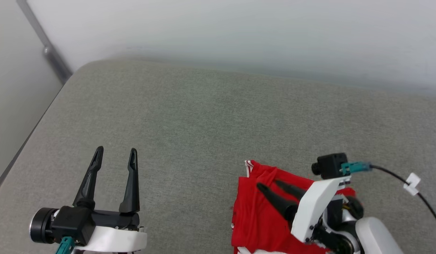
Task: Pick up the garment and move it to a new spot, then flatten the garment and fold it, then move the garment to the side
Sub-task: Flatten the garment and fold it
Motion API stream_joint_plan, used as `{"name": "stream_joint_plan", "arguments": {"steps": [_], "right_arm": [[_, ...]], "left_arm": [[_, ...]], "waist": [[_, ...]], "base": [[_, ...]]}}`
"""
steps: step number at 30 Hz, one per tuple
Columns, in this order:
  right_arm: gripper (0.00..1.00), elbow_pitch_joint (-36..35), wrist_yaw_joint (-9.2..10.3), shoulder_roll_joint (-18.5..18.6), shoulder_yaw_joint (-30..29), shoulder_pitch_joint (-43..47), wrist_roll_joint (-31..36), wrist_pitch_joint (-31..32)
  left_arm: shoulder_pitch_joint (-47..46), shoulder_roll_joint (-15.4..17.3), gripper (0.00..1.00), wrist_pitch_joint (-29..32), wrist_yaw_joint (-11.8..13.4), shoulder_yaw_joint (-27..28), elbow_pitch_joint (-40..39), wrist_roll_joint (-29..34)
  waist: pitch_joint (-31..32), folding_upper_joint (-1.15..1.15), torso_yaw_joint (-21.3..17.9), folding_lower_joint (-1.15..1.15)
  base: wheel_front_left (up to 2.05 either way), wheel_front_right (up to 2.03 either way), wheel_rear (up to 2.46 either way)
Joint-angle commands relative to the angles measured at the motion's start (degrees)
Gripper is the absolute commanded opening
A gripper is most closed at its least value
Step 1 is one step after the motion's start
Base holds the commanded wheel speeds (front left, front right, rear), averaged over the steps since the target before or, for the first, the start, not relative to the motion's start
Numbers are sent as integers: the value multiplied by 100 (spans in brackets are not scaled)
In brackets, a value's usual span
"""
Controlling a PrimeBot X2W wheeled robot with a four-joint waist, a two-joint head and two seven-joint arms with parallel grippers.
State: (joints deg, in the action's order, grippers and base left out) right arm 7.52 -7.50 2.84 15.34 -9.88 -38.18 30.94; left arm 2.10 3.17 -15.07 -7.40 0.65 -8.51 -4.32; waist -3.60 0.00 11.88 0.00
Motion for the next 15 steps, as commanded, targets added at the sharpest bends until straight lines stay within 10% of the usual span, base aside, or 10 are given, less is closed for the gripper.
{"name": "stream_joint_plan", "arguments": {"steps": [1,15], "right_arm": [[100,-66,2,4,-84,-141,221,-34],[100,-807,2,1445,-999,-130,2536,-1640]], "left_arm": [[12,-10,100,-12,-4,6,8,-34],[1,-14,100,-12,-5,-61,-55,-83]], "waist": [[44,0,-64,0],[74,0,-537,0]], "base": [[0,0,0],[0,0,0]]}}
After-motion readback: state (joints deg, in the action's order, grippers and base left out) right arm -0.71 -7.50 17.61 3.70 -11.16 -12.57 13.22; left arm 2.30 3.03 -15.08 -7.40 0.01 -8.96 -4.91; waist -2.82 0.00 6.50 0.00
